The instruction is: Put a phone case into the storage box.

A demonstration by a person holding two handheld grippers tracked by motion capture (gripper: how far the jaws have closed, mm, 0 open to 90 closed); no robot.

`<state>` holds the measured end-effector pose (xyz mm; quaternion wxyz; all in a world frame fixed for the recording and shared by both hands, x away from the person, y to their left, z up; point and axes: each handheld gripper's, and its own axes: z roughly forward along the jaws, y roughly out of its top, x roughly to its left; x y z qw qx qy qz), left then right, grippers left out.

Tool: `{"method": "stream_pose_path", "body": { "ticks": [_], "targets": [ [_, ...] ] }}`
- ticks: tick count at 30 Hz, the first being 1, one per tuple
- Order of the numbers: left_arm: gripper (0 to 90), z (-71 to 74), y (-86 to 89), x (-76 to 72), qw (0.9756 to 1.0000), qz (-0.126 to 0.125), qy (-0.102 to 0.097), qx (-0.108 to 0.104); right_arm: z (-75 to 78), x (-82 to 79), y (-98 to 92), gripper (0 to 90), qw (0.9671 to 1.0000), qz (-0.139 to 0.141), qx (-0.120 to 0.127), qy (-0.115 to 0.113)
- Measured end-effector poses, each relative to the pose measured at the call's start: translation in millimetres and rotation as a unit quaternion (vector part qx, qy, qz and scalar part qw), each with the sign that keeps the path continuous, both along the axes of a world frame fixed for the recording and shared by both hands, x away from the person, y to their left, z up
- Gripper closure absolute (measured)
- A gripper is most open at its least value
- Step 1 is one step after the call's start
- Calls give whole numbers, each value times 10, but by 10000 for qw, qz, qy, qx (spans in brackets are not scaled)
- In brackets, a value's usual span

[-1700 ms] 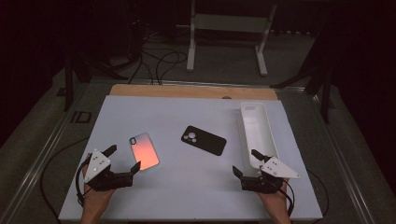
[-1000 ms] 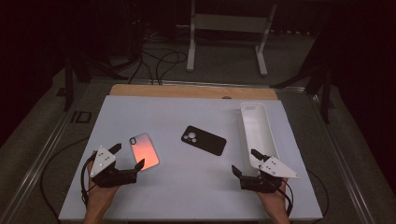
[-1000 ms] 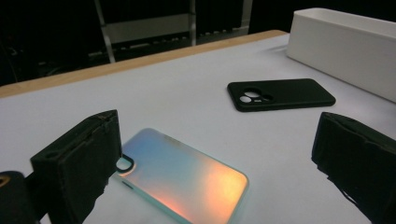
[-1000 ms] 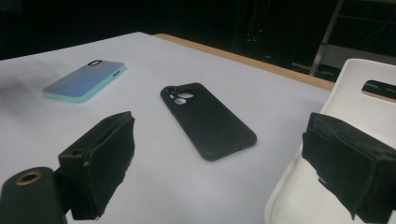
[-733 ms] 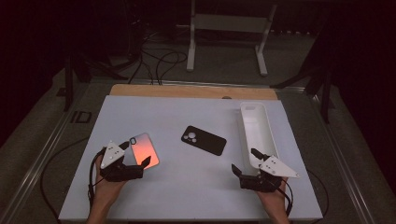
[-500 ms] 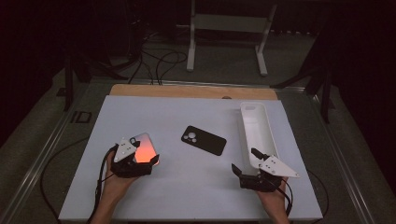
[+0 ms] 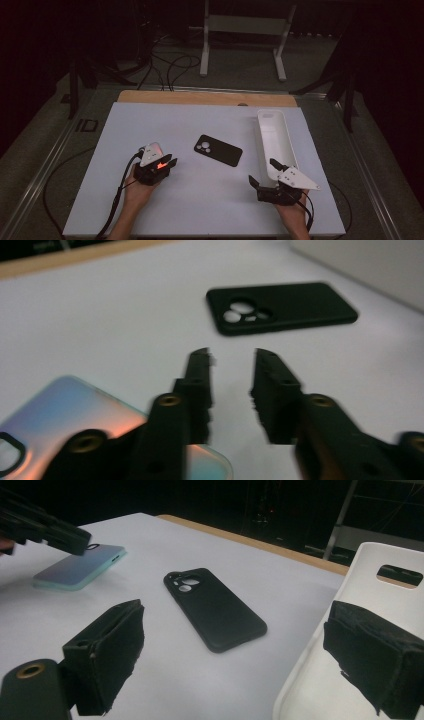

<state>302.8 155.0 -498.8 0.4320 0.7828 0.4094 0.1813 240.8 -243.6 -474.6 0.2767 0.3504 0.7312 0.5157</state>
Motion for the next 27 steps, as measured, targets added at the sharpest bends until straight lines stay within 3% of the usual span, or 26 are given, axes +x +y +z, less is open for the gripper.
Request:
{"method": "stream_pose_path", "body": {
  "ticks": [3, 15, 23, 27],
  "targets": [
    [897, -71, -56, 47, 9998, 20, 132, 140, 3, -5, 5, 94, 10000, -4, -18, -25],
    [900, -298, -127, 105, 9965, 195, 579, 573, 15, -14, -5, 94, 10000, -31, -41, -56],
    [900, -255, -88, 3, 9950, 177, 699, 687, 23, -24, -22, 94, 9999, -81, -34, -60],
    [900, -239, 38, -109, 9940, 266, 789, 712, 29, -21, -40, 94, 9999, -87, -23, -86]
  ]
}}
